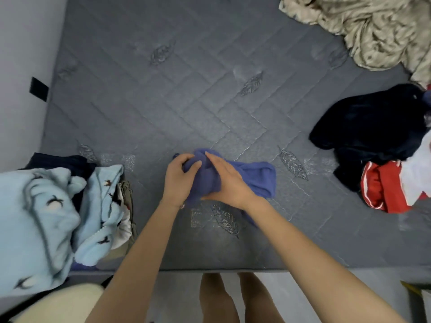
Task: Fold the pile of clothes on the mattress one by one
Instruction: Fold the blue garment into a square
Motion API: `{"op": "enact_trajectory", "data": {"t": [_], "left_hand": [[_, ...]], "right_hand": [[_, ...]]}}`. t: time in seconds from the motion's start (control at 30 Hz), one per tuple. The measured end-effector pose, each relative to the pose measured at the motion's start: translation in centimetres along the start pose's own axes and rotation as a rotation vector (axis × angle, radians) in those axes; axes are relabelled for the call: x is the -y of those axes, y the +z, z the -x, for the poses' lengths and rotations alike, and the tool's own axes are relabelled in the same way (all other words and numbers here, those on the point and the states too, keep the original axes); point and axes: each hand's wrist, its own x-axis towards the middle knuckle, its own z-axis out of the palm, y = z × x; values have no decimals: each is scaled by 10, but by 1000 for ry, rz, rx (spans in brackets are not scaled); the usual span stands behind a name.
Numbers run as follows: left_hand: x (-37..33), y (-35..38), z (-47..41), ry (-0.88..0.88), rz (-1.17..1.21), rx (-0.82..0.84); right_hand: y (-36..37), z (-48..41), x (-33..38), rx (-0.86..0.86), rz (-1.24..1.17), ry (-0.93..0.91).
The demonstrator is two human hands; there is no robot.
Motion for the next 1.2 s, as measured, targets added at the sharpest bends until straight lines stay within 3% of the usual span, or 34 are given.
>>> {"op": "enact_trajectory", "data": {"t": [0.1,0.2,0.33,0.43,0.5,0.6,0.7,0.77,0.93,1.0,1.13,1.2], "left_hand": [[-49,-23,-7,90,-9,-39],[-92,-36,-8,48,253,-101],[-138,-49,-6,-6,463,-50],[-145,-63,-8,-3,371,-53],[-139,-70,-9,28,190,-34],[-136,-70,-3,24,48,128],[-145,-64,4,-109,207,313],[-147,-61,5,-74,174,407],[-154,-55,2,28,309,226],[-158,-58,2,120,256,178],[-173,-63,1,327,116,212],[-181,-63,4,371,83,274]], "right_hand": [[-26,6,43,-79,-80,3],[-53,17,84,-234,-86,2],[-88,31,121,-354,-247,-16],[-116,38,140,-334,-516,12],[-133,40,150,-317,-632,42],[-149,44,161,-302,-737,39],[-162,52,171,-275,-756,-2],[-168,57,174,-273,-759,2],[-178,68,166,-223,-708,11],[-180,74,160,-200,-678,60],[-180,78,149,-352,-600,144],[-179,78,147,-312,-538,105]]}}
